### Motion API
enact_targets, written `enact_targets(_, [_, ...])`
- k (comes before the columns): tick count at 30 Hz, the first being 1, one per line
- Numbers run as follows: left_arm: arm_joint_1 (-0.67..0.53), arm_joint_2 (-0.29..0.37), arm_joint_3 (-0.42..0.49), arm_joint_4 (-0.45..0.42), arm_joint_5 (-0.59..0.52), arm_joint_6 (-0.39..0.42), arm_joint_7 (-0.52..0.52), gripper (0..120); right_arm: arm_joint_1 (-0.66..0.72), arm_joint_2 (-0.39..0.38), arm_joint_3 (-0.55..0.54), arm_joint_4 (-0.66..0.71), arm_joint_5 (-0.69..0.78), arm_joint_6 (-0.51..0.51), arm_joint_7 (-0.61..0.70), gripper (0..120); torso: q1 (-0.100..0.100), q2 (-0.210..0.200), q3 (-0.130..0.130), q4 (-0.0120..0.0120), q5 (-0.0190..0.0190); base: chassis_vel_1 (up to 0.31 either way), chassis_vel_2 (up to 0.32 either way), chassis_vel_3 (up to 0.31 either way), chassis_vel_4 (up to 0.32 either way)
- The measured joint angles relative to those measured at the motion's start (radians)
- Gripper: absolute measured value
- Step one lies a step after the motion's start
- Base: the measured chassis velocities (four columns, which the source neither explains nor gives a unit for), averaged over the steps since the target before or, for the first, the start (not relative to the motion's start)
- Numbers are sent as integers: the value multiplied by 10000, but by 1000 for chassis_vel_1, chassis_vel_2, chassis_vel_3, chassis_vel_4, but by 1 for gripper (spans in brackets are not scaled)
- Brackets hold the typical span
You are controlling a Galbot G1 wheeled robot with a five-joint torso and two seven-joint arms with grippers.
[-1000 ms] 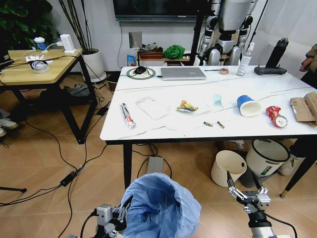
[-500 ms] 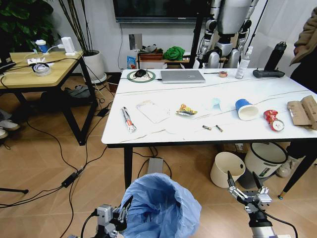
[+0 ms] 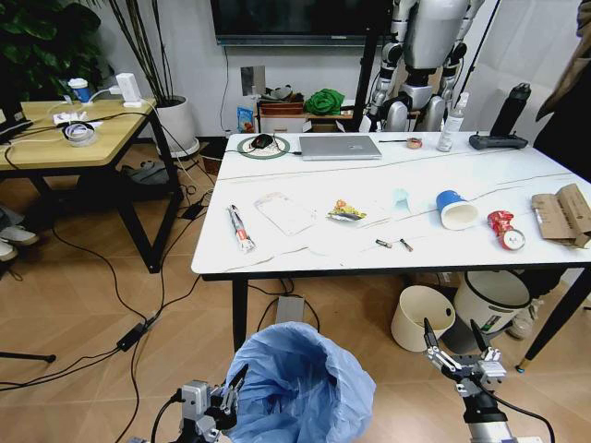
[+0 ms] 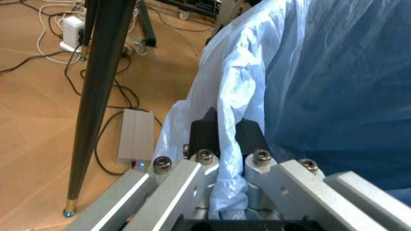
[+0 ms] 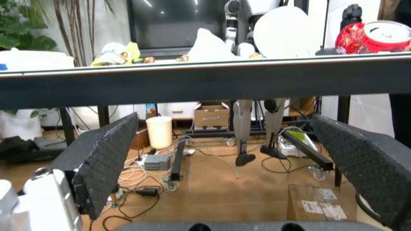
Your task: Pick up the trash bin and place the trash from the table into it.
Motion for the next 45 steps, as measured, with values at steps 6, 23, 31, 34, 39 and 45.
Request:
enact_targets(6, [-14, -27, 1, 72, 195, -56, -59, 0, 3, -12, 0, 0, 7, 0, 0, 100, 118, 282, 163, 0, 0, 0, 0, 0, 0])
enact_targets(23, [45, -25, -33, 196, 488, -88, -121, 0, -33, -63, 6, 39, 66, 8, -6, 100, 462, 1070, 611, 0, -1, 0, 0, 0, 0])
enact_targets(31, [-3, -41, -91, 424, 675, -403, -177, 0, -83, -99, 47, 110, 123, -11, -25, 100, 654, 1516, 863, 0, 0, 0, 0, 0, 0])
enact_targets(34, [-28, -35, -90, 511, 708, -581, -188, 0, -90, -82, 78, 130, 125, -10, -54, 100, 688, 1588, 901, 0, 0, 0, 0, 0, 0])
enact_targets(39, [-49, 76, -176, 577, 736, -776, -277, 0, -15, 51, 223, 383, 37, -231, -149, 100, 723, 1655, 935, 0, -1, 0, 0, 0, 0])
enact_targets(45, [262, 426, -346, 436, 700, -790, -132, 0, 258, 667, 211, 717, -761, -273, 54, 100, 721, 1642, 927, 0, -3, 0, 0, 0, 0])
